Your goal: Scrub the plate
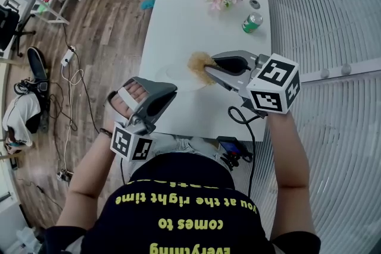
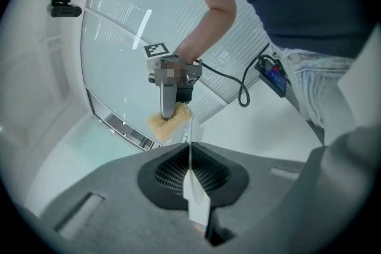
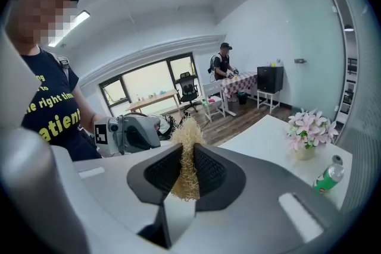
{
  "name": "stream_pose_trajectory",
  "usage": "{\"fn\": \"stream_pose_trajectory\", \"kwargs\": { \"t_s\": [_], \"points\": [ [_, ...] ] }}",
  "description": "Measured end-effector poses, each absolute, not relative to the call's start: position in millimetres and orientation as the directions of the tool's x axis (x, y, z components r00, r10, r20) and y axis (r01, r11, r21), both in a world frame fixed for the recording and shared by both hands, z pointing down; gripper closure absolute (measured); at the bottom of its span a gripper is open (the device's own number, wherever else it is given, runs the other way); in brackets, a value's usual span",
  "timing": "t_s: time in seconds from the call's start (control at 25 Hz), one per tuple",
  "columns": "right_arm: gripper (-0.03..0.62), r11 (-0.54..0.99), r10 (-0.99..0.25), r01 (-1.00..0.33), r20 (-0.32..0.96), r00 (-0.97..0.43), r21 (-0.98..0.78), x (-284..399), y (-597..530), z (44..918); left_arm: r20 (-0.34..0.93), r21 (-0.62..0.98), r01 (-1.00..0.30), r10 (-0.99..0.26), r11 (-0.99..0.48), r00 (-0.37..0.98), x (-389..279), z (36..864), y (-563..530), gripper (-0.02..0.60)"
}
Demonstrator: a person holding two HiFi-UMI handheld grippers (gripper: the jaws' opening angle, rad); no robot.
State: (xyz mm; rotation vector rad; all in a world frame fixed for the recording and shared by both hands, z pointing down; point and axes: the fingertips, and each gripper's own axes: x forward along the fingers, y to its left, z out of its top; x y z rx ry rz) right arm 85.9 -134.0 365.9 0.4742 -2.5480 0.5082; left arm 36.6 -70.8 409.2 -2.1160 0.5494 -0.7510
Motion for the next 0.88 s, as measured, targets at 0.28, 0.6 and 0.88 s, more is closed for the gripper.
{"fn": "stream_pose_trajectory", "kwargs": {
  "t_s": [0.28, 0.6, 0.88],
  "points": [
    [0.533, 0.816, -0.398, -0.538, 0.469, -0.788, -0.211, 113.7, -145.4, 357.0, 0.283, -0.696, -0.328, -0.664, -0.638, 0.692, 14.2, 395.2, -96.1, 0.569],
    [0.533, 0.726, -0.590, -0.671, 0.366, -0.719, -0.149, 144.3, -147.1, 335.6, 0.194, -0.466, -0.587, -0.724, -0.662, 0.662, -10.6, 364.1, -124.0, 0.569],
    [0.533, 0.655, -0.693, -0.744, 0.288, -0.661, -0.131, 167.8, -142.6, 322.9, 0.125, -0.339, -0.685, -0.753, -0.645, 0.646, -25.2, 354.4, -138.1, 0.569]
  ]
}}
